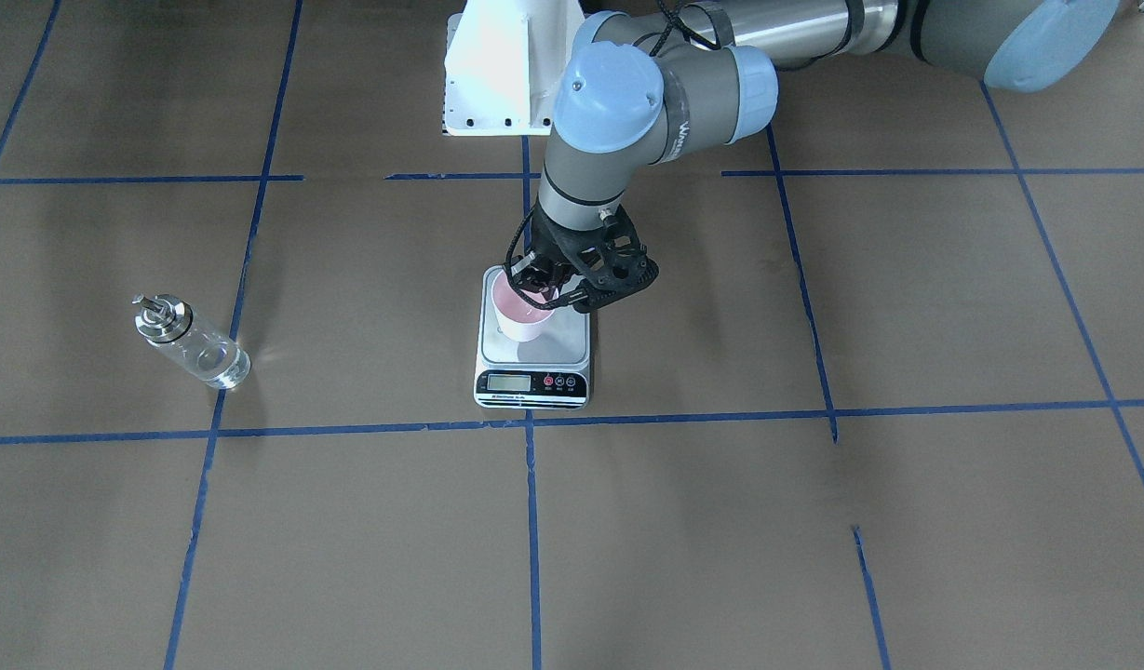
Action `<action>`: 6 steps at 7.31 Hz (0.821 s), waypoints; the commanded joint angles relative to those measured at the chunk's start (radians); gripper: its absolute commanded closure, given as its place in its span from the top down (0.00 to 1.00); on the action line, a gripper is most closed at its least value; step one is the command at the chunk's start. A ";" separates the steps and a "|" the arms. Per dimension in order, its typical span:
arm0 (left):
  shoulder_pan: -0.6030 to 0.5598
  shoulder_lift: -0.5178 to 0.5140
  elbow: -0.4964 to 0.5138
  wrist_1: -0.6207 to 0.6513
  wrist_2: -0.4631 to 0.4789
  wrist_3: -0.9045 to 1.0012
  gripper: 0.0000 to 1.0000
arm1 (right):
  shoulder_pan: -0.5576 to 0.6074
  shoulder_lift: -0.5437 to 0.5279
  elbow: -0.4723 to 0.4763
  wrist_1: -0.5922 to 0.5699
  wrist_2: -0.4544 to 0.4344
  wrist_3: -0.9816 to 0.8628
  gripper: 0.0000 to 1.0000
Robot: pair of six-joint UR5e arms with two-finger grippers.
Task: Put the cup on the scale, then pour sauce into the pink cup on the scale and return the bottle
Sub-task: 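Lift the pink cup with the left gripper and carry it onto the scale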
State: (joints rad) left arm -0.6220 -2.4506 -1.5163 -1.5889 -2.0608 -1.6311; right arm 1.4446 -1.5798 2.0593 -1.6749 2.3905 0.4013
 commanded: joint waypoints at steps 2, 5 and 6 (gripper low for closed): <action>0.025 0.010 0.005 -0.005 0.002 -0.003 0.00 | -0.041 0.052 0.048 -0.036 0.006 0.112 1.00; 0.024 0.038 -0.002 -0.003 0.004 0.005 0.00 | -0.087 0.053 0.098 -0.032 -0.004 0.169 1.00; 0.021 0.039 -0.002 -0.005 0.004 0.008 0.00 | -0.087 0.060 0.104 -0.032 -0.005 0.171 1.00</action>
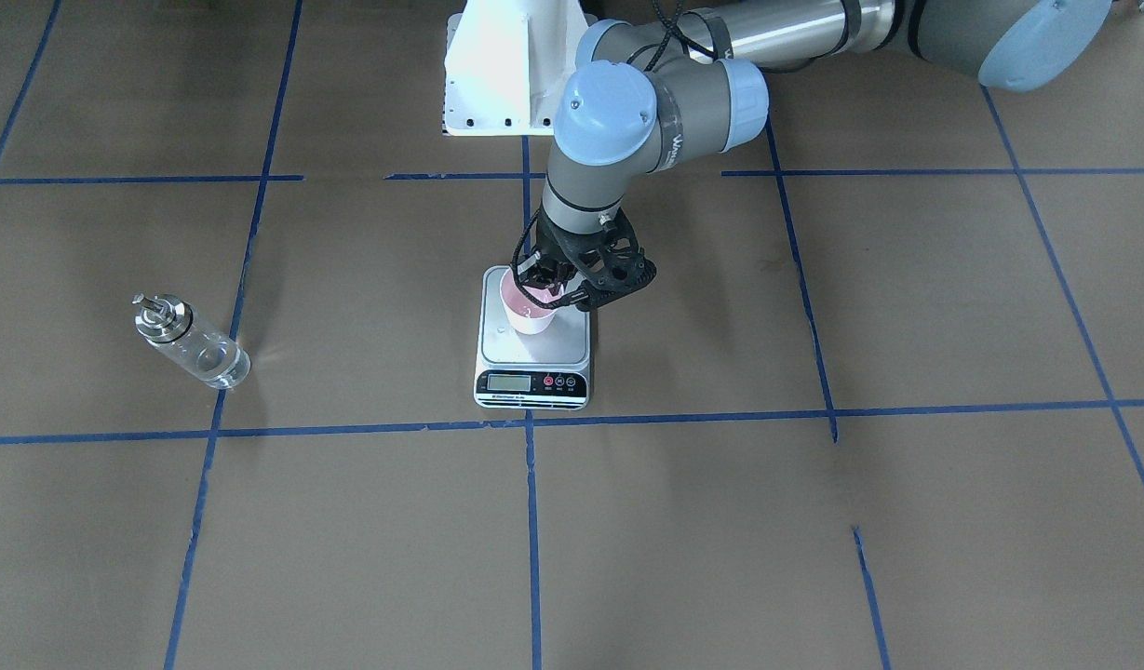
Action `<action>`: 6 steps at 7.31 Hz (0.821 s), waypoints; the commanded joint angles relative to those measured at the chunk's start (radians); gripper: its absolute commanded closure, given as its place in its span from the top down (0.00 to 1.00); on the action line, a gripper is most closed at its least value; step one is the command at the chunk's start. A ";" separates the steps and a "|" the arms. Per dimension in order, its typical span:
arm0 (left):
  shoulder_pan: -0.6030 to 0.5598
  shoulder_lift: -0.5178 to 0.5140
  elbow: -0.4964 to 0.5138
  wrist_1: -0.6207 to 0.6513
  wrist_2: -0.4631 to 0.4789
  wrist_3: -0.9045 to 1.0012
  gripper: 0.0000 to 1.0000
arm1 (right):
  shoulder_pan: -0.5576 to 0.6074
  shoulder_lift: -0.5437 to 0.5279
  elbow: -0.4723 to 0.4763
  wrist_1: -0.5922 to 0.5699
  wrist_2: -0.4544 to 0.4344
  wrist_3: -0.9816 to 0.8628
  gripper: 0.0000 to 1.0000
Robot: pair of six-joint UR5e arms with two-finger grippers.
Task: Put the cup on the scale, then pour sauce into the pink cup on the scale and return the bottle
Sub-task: 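Open the left gripper and withdraw it while the right gripper reaches toward the bottle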
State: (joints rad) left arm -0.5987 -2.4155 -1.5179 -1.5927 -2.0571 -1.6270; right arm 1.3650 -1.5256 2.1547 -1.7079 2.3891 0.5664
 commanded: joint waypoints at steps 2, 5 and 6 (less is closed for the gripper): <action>-0.004 0.006 -0.020 0.000 0.030 0.004 1.00 | -0.033 0.007 0.025 0.004 -0.014 0.006 1.00; -0.032 0.108 -0.190 0.014 0.037 0.045 1.00 | -0.152 -0.002 0.167 0.025 -0.118 0.253 1.00; -0.056 0.187 -0.288 0.017 0.035 0.080 1.00 | -0.278 -0.002 0.195 0.051 -0.222 0.354 1.00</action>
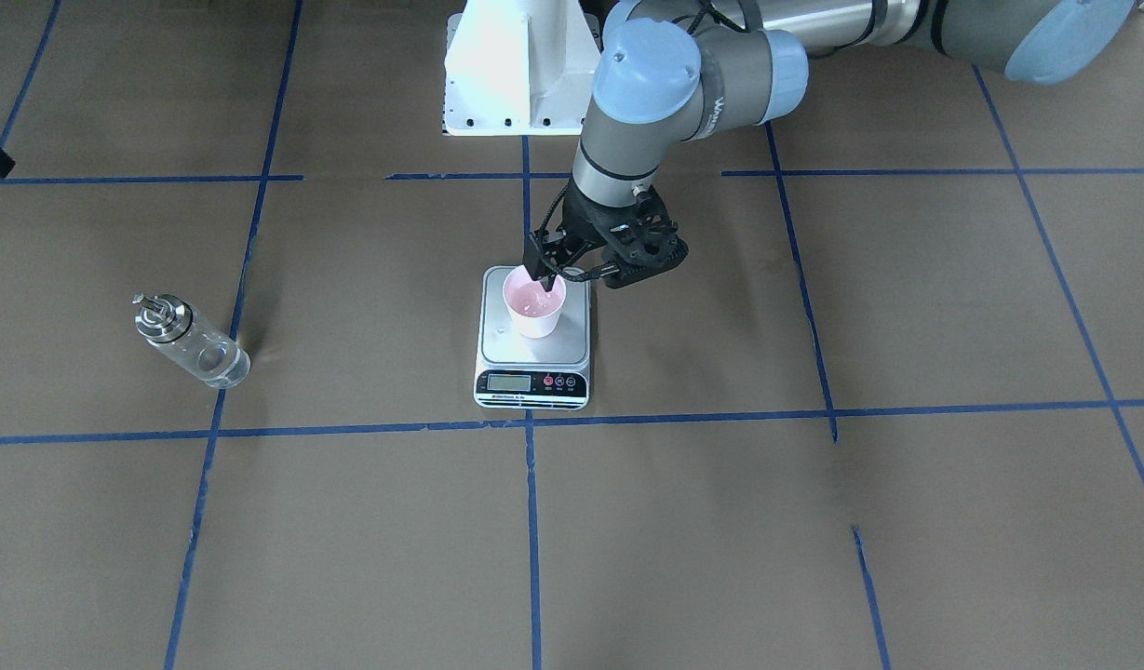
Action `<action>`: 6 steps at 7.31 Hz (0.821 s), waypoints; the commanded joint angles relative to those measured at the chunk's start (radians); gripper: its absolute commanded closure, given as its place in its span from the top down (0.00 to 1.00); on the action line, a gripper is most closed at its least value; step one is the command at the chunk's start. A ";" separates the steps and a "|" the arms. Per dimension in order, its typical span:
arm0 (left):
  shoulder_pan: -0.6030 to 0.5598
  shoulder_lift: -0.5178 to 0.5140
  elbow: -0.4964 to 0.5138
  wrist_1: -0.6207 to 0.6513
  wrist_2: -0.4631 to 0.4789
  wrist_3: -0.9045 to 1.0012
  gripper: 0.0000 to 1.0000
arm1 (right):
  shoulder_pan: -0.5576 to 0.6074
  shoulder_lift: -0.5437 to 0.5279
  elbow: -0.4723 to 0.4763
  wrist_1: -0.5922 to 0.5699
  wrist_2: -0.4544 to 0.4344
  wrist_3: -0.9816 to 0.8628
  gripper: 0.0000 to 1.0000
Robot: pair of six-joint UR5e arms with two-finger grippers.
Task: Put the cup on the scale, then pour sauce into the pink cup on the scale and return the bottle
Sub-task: 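Open the left gripper and withdraw it while the right gripper reaches toward the bottle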
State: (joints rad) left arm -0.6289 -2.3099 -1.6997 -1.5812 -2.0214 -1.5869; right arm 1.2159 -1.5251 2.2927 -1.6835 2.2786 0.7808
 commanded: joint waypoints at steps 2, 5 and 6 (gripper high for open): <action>-0.105 0.177 -0.301 0.120 -0.002 0.204 1.00 | -0.383 -0.019 0.057 0.138 -0.418 0.393 1.00; -0.170 0.242 -0.390 0.201 0.001 0.360 1.00 | -0.551 -0.298 0.018 0.609 -0.664 0.414 1.00; -0.179 0.263 -0.403 0.201 0.001 0.360 1.00 | -0.577 -0.309 -0.034 0.692 -0.718 0.410 1.00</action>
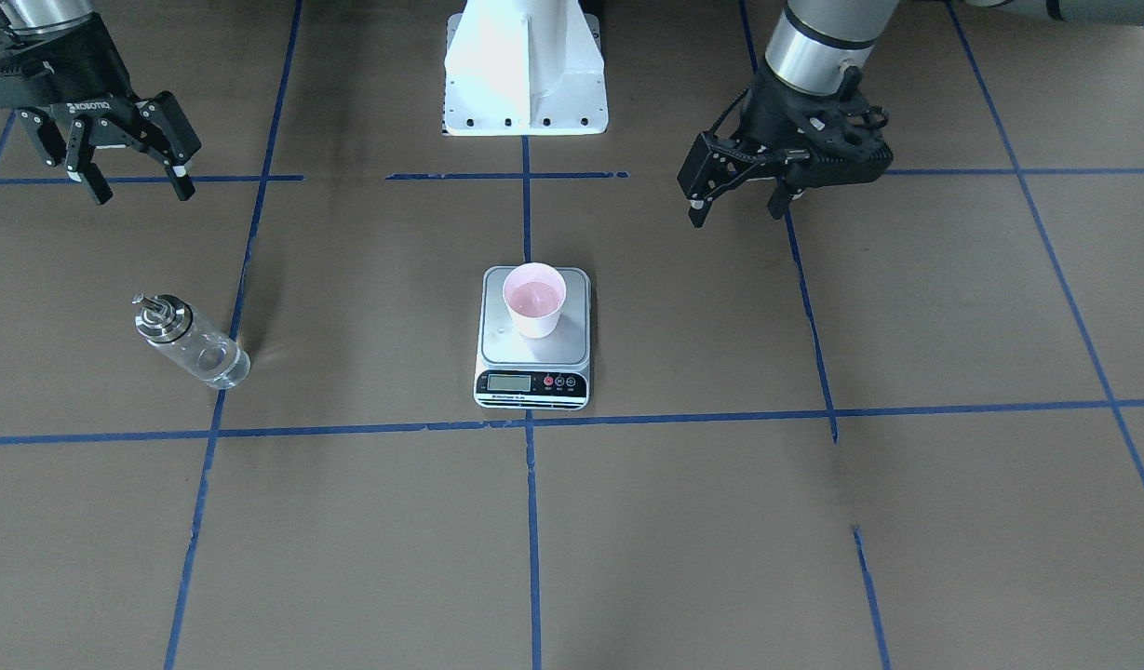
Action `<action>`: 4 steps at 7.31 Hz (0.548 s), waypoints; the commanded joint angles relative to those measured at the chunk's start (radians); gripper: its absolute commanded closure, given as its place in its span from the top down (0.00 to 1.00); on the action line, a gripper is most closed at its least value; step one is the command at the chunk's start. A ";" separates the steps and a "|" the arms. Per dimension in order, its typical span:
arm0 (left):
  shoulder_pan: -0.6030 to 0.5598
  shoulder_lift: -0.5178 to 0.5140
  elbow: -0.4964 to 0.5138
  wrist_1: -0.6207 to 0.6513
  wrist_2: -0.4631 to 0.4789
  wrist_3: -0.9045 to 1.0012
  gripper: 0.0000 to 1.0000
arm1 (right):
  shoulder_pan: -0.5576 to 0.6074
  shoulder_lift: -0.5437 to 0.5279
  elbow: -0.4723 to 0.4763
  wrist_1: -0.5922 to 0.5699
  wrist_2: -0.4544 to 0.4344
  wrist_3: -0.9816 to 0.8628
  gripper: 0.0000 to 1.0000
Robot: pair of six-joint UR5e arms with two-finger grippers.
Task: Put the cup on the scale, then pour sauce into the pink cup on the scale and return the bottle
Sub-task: 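Close the right gripper around the glass sauce bottle while the left arm retracts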
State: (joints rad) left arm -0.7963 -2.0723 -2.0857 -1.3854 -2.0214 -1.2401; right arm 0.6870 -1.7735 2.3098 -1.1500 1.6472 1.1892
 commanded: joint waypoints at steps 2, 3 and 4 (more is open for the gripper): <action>-0.018 0.046 -0.034 0.003 0.003 0.022 1.00 | -0.163 -0.052 -0.096 0.164 -0.286 -0.008 1.00; -0.041 0.081 -0.045 0.003 0.001 0.054 1.00 | -0.193 -0.050 -0.104 0.167 -0.347 -0.008 1.00; -0.070 0.163 -0.083 -0.001 -0.003 0.173 1.00 | -0.198 -0.049 -0.136 0.194 -0.360 0.003 1.00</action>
State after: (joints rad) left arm -0.8365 -1.9829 -2.1361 -1.3832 -2.0210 -1.1669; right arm 0.5125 -1.8241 2.2048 -0.9799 1.3343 1.1841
